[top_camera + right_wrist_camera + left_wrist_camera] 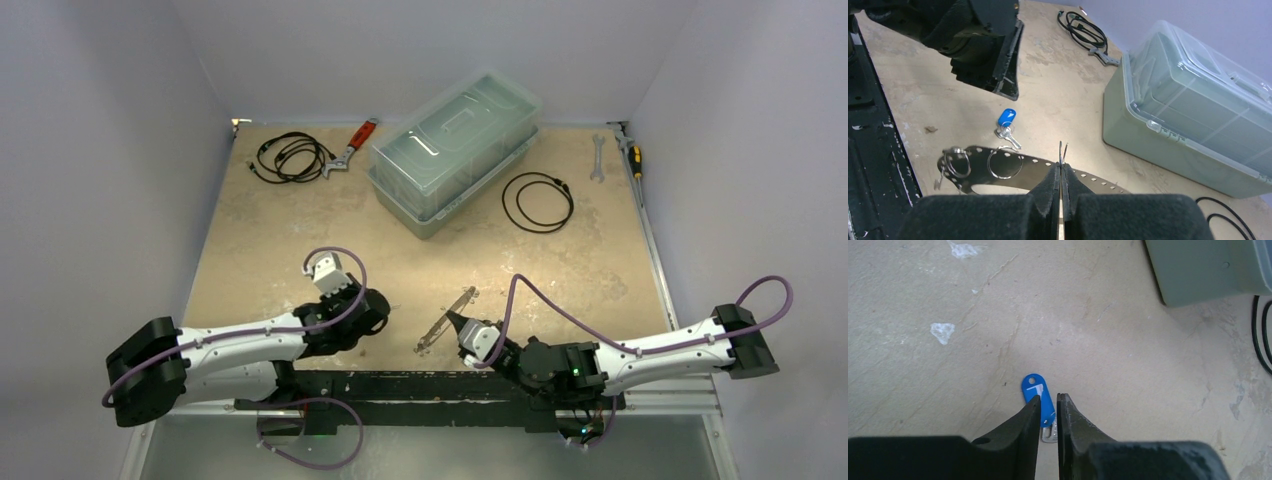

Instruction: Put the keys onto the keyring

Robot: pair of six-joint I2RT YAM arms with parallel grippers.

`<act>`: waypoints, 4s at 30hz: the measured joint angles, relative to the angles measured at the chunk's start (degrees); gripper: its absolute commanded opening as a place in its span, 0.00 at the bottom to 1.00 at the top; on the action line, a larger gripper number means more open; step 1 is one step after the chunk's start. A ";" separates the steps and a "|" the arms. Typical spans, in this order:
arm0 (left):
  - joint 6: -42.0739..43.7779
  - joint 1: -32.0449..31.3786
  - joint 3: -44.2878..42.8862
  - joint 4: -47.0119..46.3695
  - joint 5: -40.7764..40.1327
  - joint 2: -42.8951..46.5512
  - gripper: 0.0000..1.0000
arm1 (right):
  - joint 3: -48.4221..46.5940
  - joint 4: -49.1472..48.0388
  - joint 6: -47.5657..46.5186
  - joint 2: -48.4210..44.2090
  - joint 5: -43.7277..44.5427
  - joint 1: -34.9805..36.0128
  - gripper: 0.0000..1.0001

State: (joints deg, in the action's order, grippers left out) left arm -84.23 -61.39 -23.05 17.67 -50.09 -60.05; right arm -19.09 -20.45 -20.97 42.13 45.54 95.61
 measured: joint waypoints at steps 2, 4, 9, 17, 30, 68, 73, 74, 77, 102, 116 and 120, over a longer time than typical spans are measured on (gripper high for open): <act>2.45 0.07 -2.12 0.92 0.44 -1.31 0.33 | -0.02 0.00 0.00 0.13 0.00 0.00 0.00; 6.23 0.15 -4.24 1.07 1.36 -3.04 0.41 | -0.17 0.22 0.00 0.28 0.00 0.00 0.00; 18.10 0.15 -5.14 -2.19 5.40 -5.03 0.46 | -0.42 0.33 0.17 0.15 -0.02 0.00 0.00; 32.94 2.82 -5.14 -8.33 14.19 -6.40 0.40 | -0.50 0.35 0.48 -0.94 -0.02 0.00 0.00; 40.63 9.01 -3.93 -11.32 23.91 -9.38 0.35 | -0.52 0.39 0.85 -0.87 -0.02 0.00 0.00; 42.34 9.62 -2.62 -6.93 27.93 -4.20 0.35 | -0.83 0.85 1.46 1.01 -0.33 0.00 0.00; 43.34 9.62 -2.71 -5.73 29.59 -3.52 0.30 | -0.85 0.85 1.49 1.01 -0.52 0.00 0.00; 43.39 9.62 -2.73 -5.44 29.83 -3.52 0.30 | -0.85 0.85 1.49 1.01 -0.52 0.00 0.00; 43.39 9.62 -2.75 -4.98 30.27 -3.41 0.29 | -0.85 0.85 1.49 1.01 -0.52 0.00 0.00; 43.32 9.62 -1.55 -9.94 31.93 -7.65 0.00 | -0.92 1.25 1.55 1.51 -0.72 0.00 0.00; 40.11 9.62 -0.57 -9.42 32.11 -0.61 0.00 | -0.94 1.33 1.68 1.77 -0.72 0.00 0.00; 39.87 9.62 -0.57 -8.74 30.93 2.25 0.16 | -0.94 1.36 1.68 1.75 -0.72 0.00 0.00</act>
State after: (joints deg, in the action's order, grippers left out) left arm -44.36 -51.77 -23.62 8.93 -19.16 -57.80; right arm -20.03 -19.09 -19.29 43.88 44.82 95.61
